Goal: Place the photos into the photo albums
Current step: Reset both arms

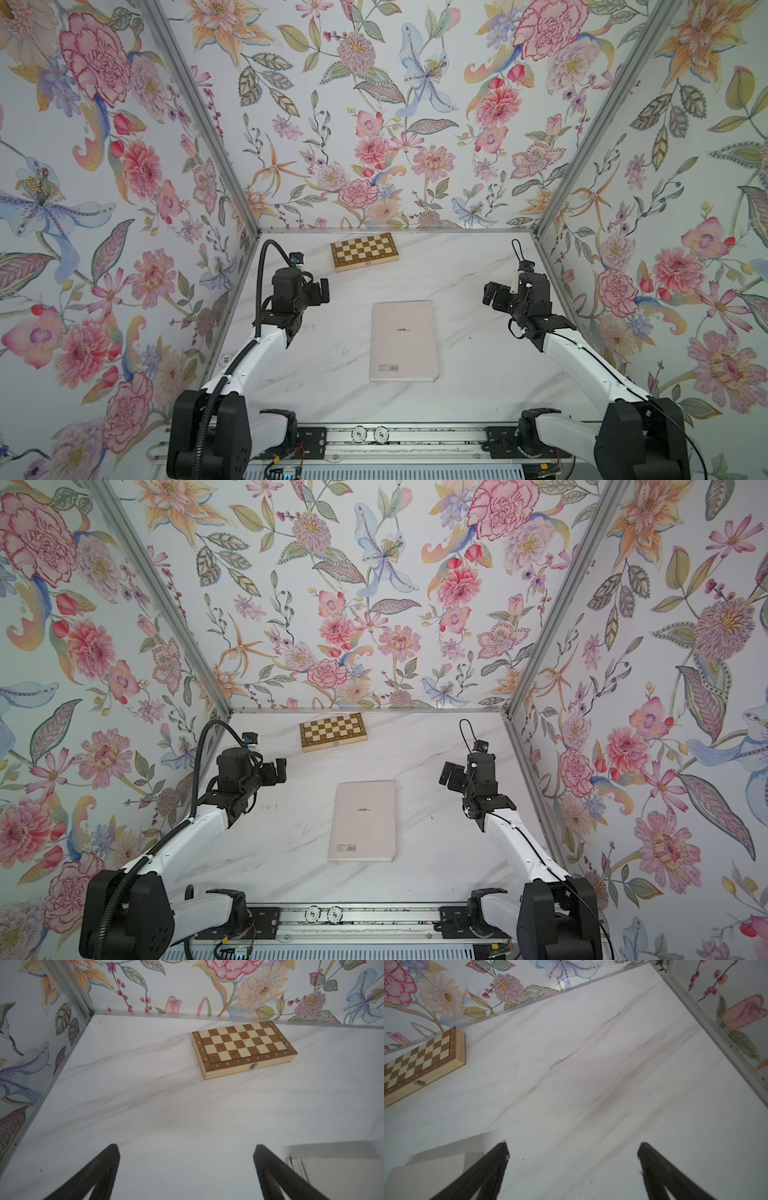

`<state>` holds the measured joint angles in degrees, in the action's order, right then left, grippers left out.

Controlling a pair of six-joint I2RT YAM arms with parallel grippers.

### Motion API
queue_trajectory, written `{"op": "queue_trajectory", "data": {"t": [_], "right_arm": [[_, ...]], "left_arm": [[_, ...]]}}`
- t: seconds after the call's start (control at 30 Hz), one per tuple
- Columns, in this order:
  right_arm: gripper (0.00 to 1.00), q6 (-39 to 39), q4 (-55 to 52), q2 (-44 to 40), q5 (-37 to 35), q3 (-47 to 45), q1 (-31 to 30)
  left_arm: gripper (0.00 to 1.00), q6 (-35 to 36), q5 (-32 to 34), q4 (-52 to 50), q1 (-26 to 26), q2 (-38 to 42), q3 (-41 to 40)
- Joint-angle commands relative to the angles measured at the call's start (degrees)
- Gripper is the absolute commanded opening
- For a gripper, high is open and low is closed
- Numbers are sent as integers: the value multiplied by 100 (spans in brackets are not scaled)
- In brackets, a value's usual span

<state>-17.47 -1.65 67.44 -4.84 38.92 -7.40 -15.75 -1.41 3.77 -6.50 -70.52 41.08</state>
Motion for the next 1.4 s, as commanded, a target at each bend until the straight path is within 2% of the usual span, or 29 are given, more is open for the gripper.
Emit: {"op": "queue_trajectory", "data": {"t": [0.0, 0.2, 0.33, 0.43, 0.6, 0.67, 0.73, 0.9, 0.97, 1.03, 1.13, 1.37], "right_arm": [[99, 383, 557, -128, -282, -291, -191], [99, 566, 652, 1, -646, -294, -253], [99, 886, 1117, -22, -704, -583, -300], [99, 1098, 1530, -36, -827, -866, -315], [99, 1284, 2113, -85, -1019, -1223, -317], [99, 1433, 2205, -82, -1117, -1265, -323], [99, 1539, 2305, -74, -1124, -1304, -315], [99, 1782, 2822, -89, -1254, -1631, -290], [99, 1913, 3245, 0, -1385, -1805, -254], [99, 2002, 3583, 163, -1464, -1897, -217], [99, 2056, 4038, 501, -1336, -1949, -74], [99, 2011, 5534, 1187, -824, -2138, 284]], "left_arm": [[99, 591, 386, 531, 97, -166, -157], [99, 1509, 696, 1788, 129, -128, -855], [99, 1467, 547, 2418, 425, -303, -1137], [99, 1536, 348, 3274, 562, -612, -1418], [99, 1609, 228, 4258, 636, -1200, -1713], [99, 1664, 39, 4830, 651, -1515, -1855], [99, 1755, -285, 4880, 651, -1577, -1862], [99, 1781, -183, 5288, 650, -1665, -2064], [99, 1888, -305, 6001, 596, -2050, -2224], [99, 1992, -504, 5270, 581, -1737, -2082], [99, 1970, -500, 5877, 581, -1860, -2219], [99, 1961, -470, 5759, 580, -1864, -2191]]}}
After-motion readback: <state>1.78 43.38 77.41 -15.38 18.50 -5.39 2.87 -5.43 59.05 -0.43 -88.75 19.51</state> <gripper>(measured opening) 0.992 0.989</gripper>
